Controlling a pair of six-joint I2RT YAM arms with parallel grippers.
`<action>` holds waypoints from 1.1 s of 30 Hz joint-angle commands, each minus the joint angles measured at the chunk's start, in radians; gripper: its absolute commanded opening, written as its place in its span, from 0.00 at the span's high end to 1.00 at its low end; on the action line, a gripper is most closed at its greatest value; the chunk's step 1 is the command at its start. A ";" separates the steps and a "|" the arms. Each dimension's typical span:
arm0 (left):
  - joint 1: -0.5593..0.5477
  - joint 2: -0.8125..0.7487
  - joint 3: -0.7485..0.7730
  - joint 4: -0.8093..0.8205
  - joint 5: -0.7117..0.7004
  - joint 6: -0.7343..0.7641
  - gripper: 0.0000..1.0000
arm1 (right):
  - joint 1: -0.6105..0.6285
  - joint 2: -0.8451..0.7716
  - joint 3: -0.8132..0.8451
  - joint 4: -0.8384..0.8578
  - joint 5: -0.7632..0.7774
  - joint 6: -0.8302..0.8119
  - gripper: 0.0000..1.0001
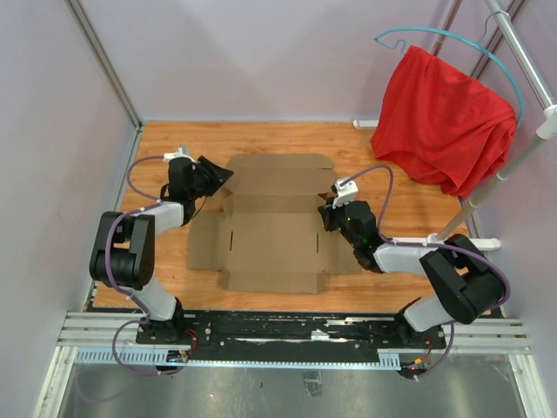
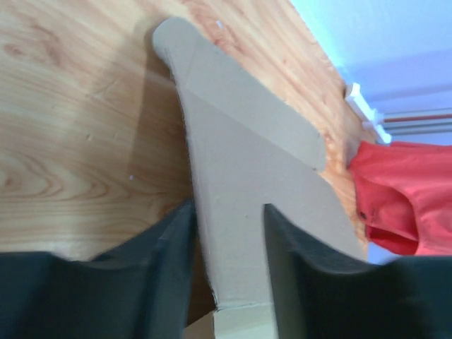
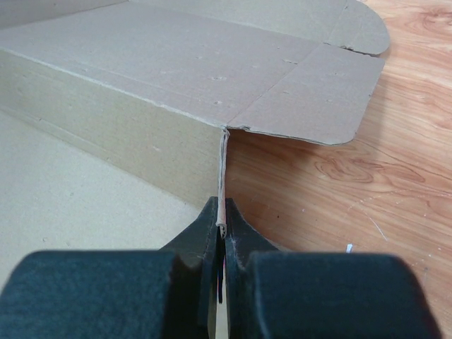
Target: Fold the paper box
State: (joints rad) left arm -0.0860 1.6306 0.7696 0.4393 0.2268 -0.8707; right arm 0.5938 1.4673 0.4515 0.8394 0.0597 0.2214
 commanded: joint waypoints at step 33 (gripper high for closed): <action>0.006 -0.108 -0.708 1.395 0.007 0.122 1.00 | -0.299 0.039 0.591 -0.883 -0.539 0.137 0.19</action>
State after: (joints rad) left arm -0.0761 1.5043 0.0902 1.4906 0.2134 -0.7563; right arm 0.3901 1.4563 0.9825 0.0845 -0.2619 0.2939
